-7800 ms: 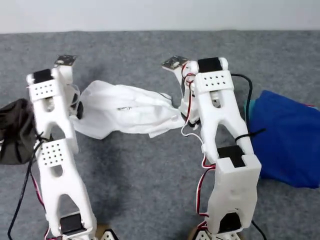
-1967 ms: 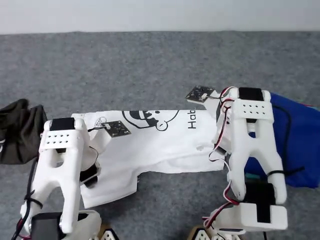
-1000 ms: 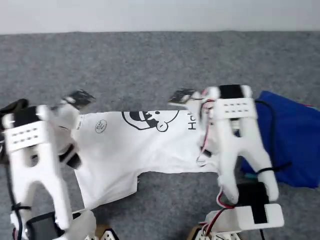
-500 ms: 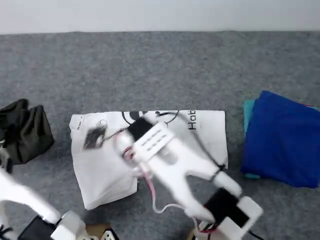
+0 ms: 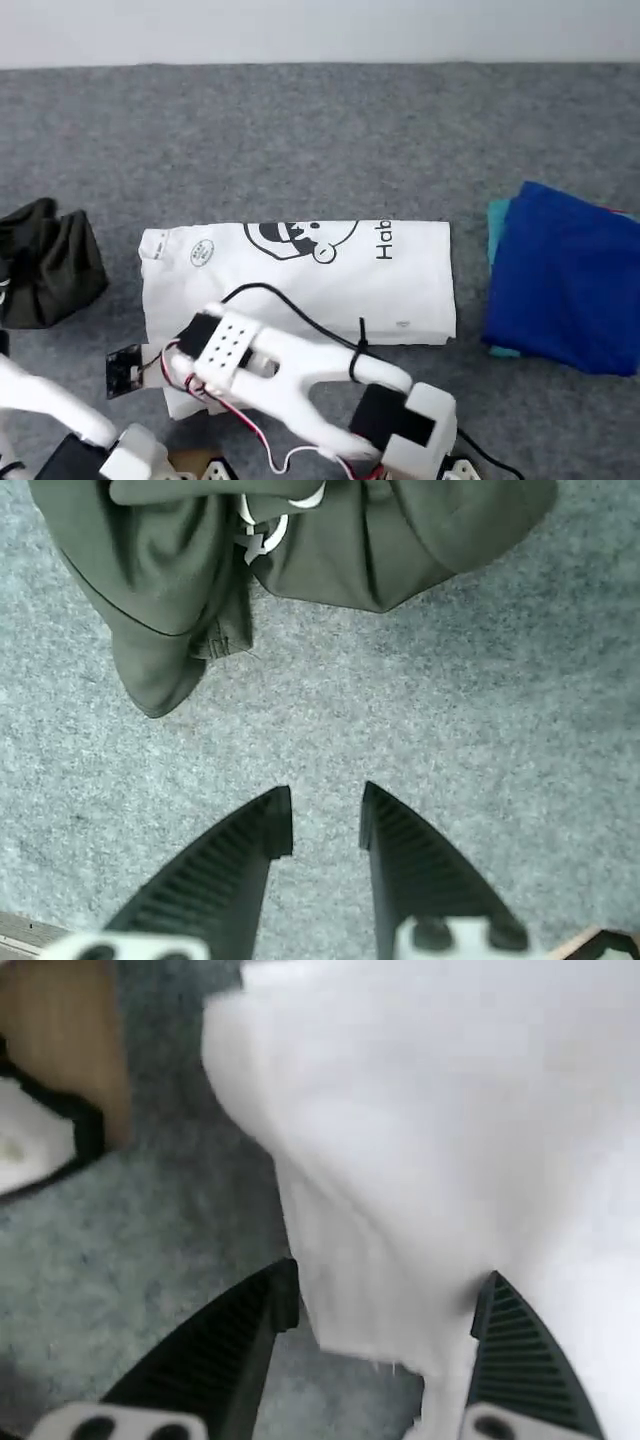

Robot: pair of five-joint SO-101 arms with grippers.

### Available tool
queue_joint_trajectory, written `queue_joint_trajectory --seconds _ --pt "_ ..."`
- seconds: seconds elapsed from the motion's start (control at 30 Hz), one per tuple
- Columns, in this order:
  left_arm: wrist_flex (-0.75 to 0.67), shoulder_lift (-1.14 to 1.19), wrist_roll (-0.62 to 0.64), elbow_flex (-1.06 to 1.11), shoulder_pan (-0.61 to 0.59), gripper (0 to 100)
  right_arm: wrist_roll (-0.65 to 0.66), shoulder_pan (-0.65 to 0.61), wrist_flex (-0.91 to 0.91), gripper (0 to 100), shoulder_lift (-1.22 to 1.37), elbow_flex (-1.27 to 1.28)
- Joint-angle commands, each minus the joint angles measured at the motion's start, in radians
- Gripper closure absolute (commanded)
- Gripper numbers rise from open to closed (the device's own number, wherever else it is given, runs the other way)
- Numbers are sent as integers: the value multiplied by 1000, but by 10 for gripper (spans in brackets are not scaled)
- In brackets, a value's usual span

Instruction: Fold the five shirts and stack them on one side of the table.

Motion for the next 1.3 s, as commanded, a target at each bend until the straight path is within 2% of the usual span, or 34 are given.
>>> queue_joint_trajectory --seconds 0.0,0.23,0.4,0.57,0.63,0.97,1.27 --pt "-15 -21 6 -5 -6 885 -6 -24 -61 710 30 -49" --pt "-11 -29 6 -5 -6 888 -9 -22 -154 713 163 -75" --pt "-11 -31 6 -5 -6 888 -9 -22 -35 720 272 -213" --pt "-9 -31 6 -8 -18 888 -9 -22 113 916 401 -405" --pt "-14 -31 5 -8 -32 888 -11 -22 157 956 443 -476" --pt "-15 -31 3 -8 -48 888 -12 -18 223 964 426 -624" --pt "-14 -31 3 -8 -41 888 -51 153 226 964 361 -718"
